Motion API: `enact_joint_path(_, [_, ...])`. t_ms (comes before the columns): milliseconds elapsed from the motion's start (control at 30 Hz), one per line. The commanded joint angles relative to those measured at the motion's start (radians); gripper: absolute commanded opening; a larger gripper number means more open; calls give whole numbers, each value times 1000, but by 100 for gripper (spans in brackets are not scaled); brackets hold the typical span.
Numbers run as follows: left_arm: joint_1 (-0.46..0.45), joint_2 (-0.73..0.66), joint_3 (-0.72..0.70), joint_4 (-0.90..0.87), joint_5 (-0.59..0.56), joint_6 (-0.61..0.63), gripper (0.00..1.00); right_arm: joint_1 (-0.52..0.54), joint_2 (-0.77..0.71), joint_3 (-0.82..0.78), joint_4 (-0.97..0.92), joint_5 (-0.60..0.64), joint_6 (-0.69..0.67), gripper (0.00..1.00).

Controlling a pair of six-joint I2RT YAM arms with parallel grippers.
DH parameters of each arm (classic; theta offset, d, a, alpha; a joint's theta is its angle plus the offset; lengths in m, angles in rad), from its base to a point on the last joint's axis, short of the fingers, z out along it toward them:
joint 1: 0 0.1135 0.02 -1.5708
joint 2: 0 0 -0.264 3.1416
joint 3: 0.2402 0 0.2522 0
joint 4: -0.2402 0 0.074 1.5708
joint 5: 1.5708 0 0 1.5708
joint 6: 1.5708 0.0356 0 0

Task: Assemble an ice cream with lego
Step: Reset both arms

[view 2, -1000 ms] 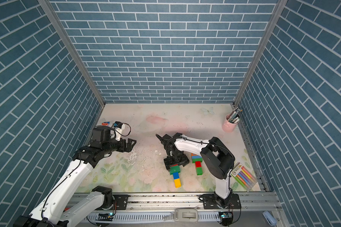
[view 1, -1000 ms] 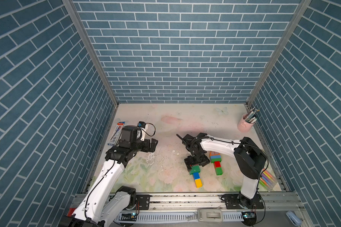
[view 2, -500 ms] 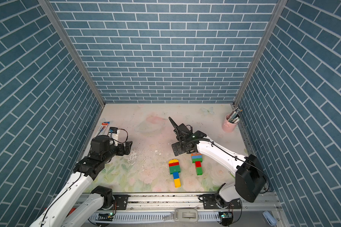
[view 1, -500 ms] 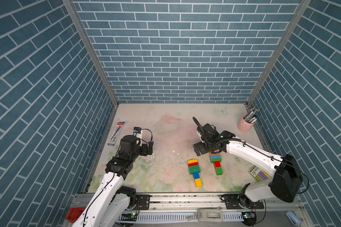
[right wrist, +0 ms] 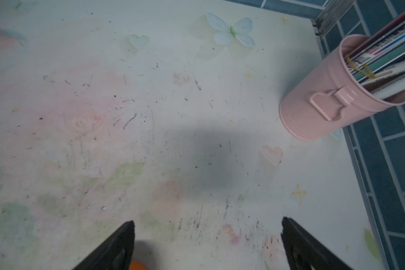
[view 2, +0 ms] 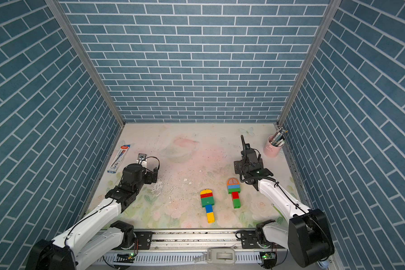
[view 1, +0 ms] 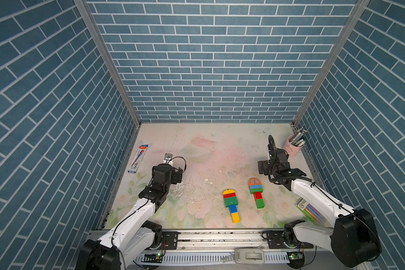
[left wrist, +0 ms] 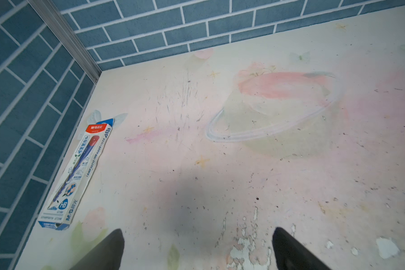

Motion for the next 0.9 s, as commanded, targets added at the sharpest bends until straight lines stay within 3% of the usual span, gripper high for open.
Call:
enact_joint_path(0, [25,49,-19,228,-35,79,100,-84,24,-70,270,36,-81,98])
enact_joint_path(167, [74,160,-60,417,11,119,100,-184,120,-142,513,-31,-105,98])
enact_joint_path(333, [97,288,-52,576,39,180,100,-210,237,-192,770,-98,-191,98])
enact_joint_path(633, [179,426,-81,759,115,162,100,-284,257,-288,954,-201,-146,98])
enact_joint_path(867, [207,487,-89,820,140,139,99,-283,263,-312,1008,-171,-137,99])
